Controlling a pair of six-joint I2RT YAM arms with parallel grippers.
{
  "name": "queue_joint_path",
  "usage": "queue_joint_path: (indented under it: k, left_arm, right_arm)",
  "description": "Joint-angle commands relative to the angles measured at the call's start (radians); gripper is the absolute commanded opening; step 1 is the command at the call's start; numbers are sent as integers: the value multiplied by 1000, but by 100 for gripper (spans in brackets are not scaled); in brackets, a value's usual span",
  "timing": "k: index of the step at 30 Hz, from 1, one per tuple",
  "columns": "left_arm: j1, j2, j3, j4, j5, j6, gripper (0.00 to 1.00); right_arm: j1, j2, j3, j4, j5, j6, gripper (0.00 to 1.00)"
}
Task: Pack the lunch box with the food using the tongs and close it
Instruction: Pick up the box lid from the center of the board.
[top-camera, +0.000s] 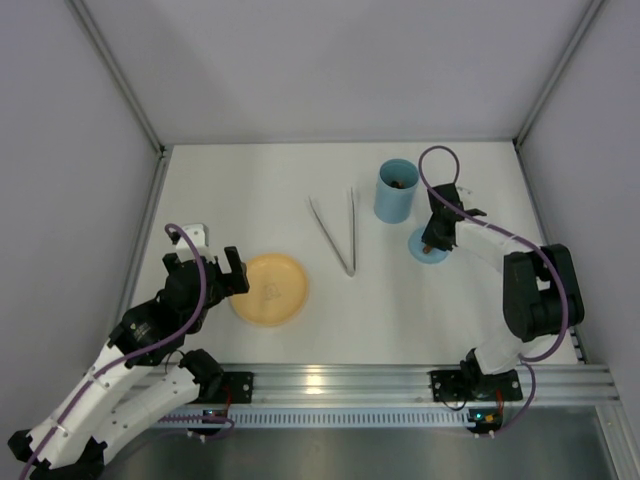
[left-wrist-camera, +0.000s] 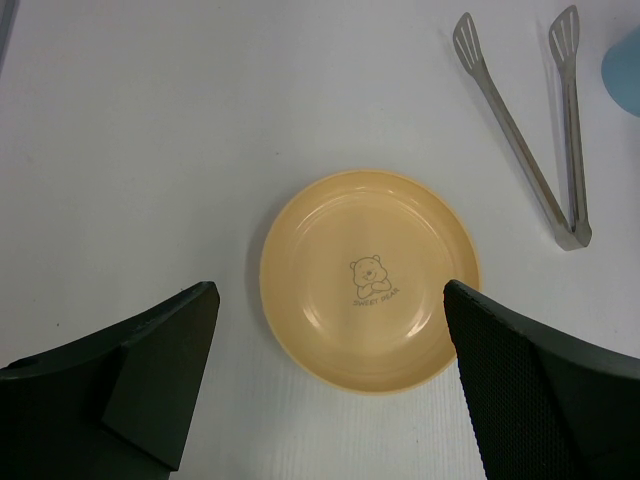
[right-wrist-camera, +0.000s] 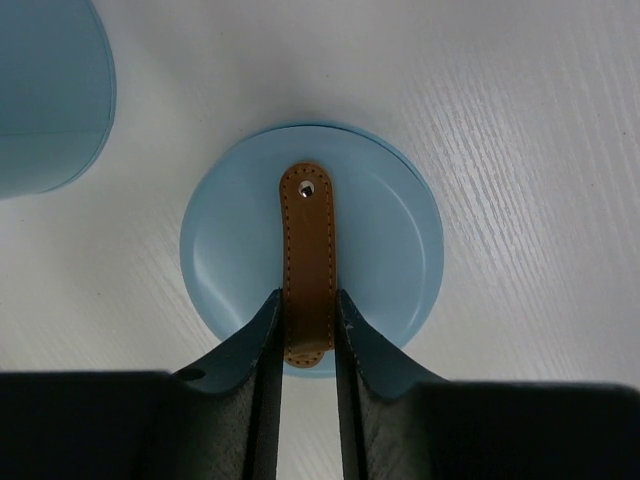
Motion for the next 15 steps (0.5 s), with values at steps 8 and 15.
queue_joint_path:
  k: [8, 15]
  left_arm:
    - [-2, 3, 0, 40, -16, -2, 99]
    - [-4, 1, 0, 41, -14, -2, 99]
  right_arm:
    - [-27, -177, 44, -53, 80, -40, 0]
    - [-29, -314, 172, -208, 97, -92, 0]
